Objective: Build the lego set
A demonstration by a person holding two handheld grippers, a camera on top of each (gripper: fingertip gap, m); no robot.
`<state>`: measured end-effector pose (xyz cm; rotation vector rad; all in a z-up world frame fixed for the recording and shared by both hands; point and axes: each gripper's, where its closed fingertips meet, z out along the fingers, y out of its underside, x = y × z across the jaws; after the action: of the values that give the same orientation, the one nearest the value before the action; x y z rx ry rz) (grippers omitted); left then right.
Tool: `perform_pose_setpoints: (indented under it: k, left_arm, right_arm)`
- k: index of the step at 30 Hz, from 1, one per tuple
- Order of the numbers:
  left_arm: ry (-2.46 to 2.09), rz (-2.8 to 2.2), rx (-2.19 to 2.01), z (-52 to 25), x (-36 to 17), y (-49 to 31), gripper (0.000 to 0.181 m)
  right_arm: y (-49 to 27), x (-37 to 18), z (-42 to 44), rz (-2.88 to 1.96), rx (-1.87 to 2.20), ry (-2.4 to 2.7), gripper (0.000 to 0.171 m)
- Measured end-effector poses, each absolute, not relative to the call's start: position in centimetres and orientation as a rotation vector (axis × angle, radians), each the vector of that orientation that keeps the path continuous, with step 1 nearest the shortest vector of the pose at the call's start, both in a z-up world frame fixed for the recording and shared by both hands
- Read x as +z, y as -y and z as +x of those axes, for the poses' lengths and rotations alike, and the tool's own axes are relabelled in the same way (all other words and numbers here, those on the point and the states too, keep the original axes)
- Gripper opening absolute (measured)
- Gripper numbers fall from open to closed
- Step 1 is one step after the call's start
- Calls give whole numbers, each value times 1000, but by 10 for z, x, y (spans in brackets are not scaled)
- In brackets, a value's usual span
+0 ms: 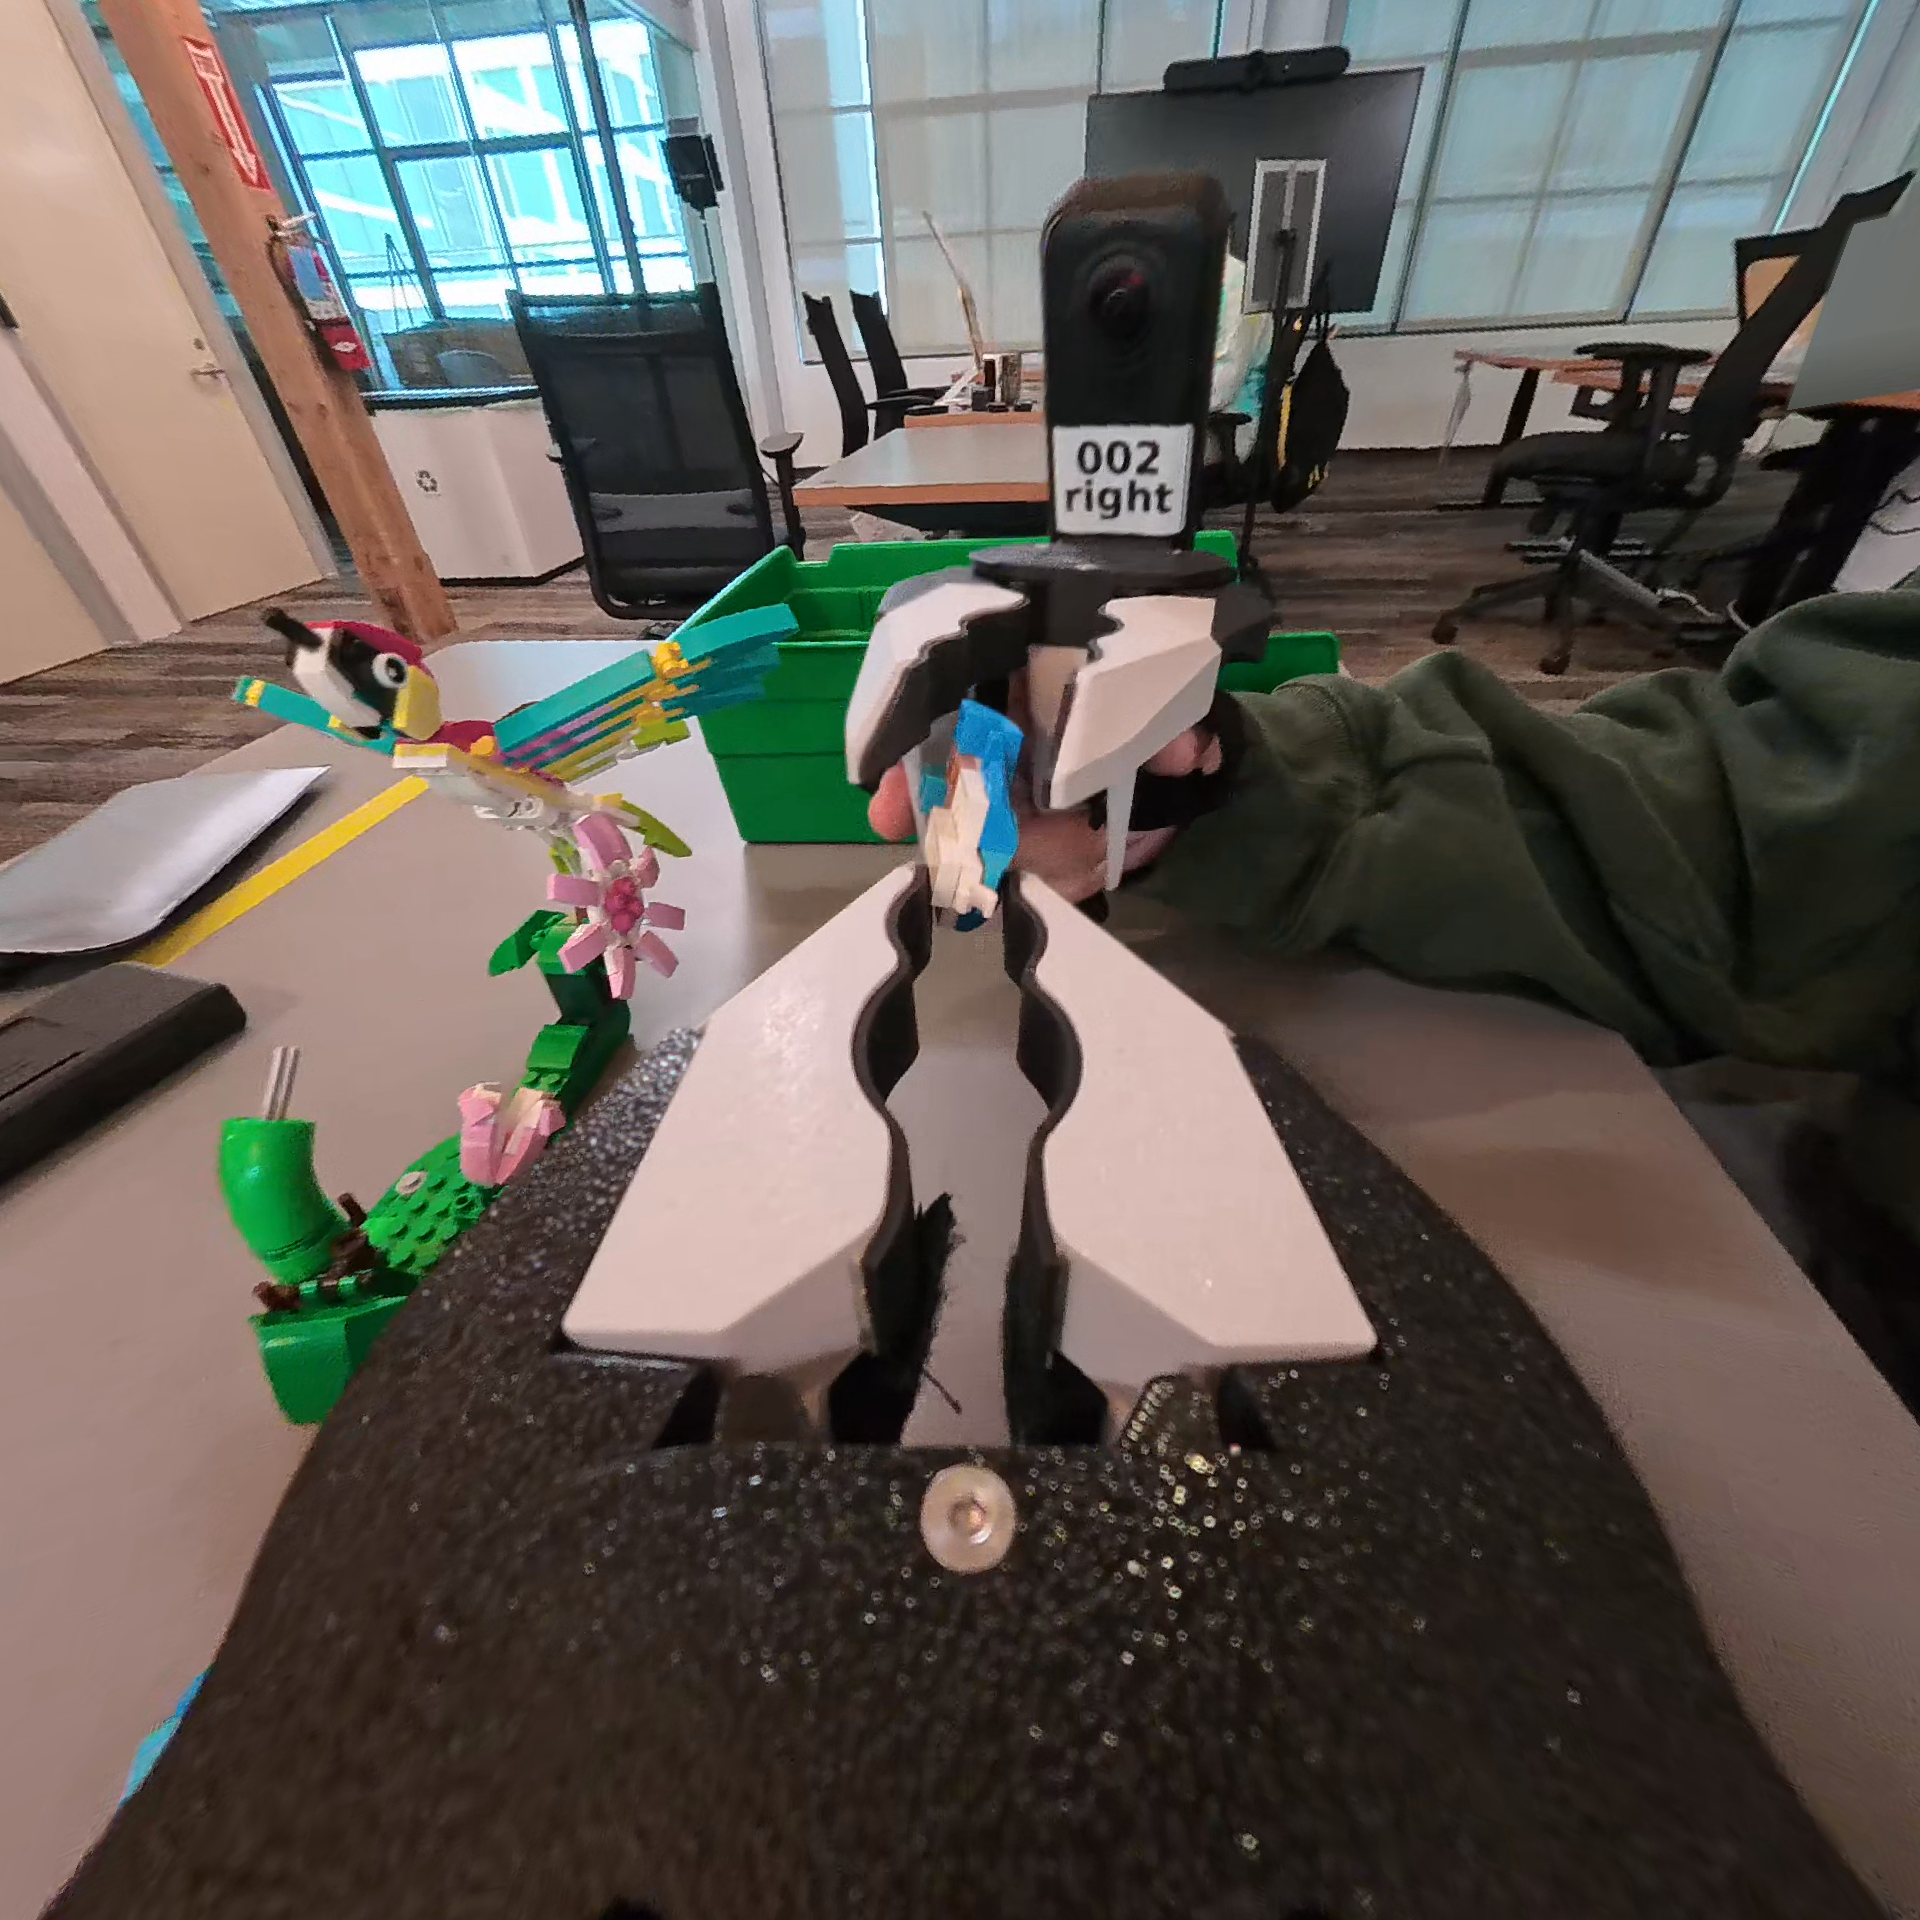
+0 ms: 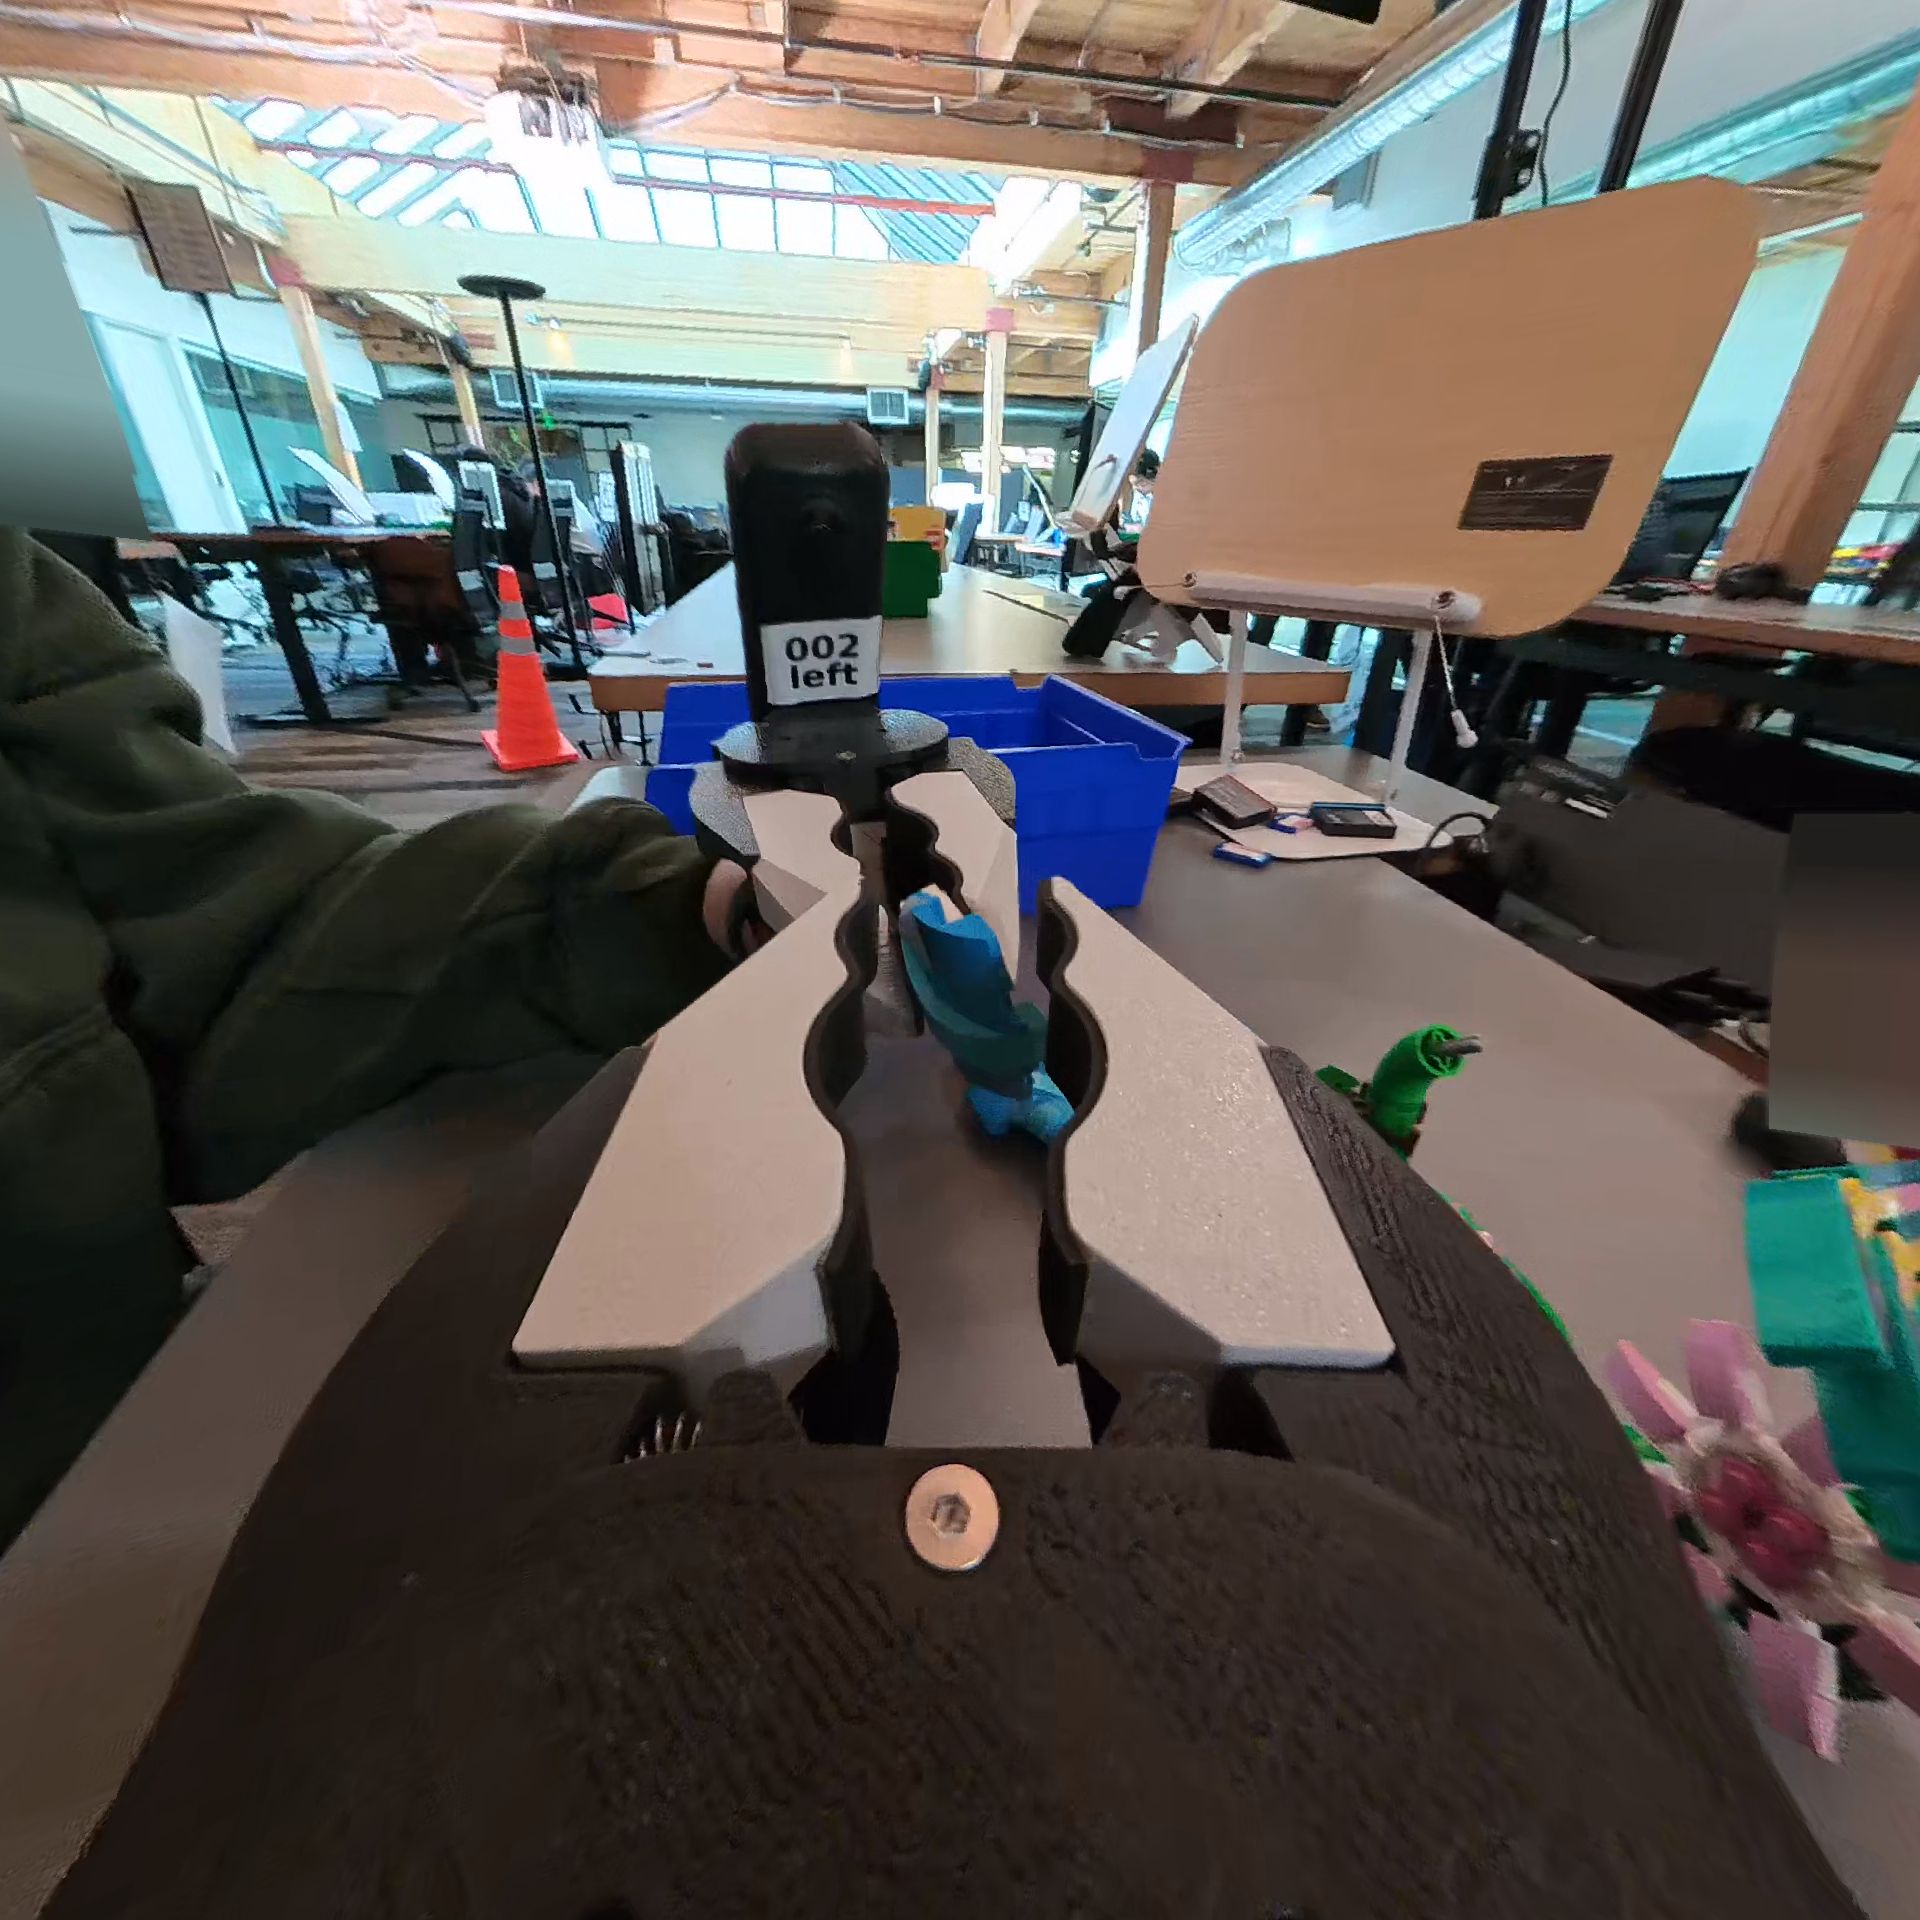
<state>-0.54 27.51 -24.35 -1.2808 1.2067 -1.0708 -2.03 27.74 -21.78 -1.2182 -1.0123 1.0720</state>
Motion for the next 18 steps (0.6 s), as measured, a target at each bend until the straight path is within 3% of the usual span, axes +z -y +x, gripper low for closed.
perform_pose_setpoints:
  k: [9,15,18]
  left_arm:
    - [-1199,-1260,-1212,-15,-237,-269,12]
    - [-1139,-1247,-1259,-13,-231,-269,43]
    - [-1136,-1211,-1338,-11,-228,-263,22]
  right_arm:
    - [-270,-222,-14,-1242,1092,1083,8]
    - [-265,-218,-14,-1216,1176,1072,6]
    - [-262,-221,-19,-1219,1178,1095,6]
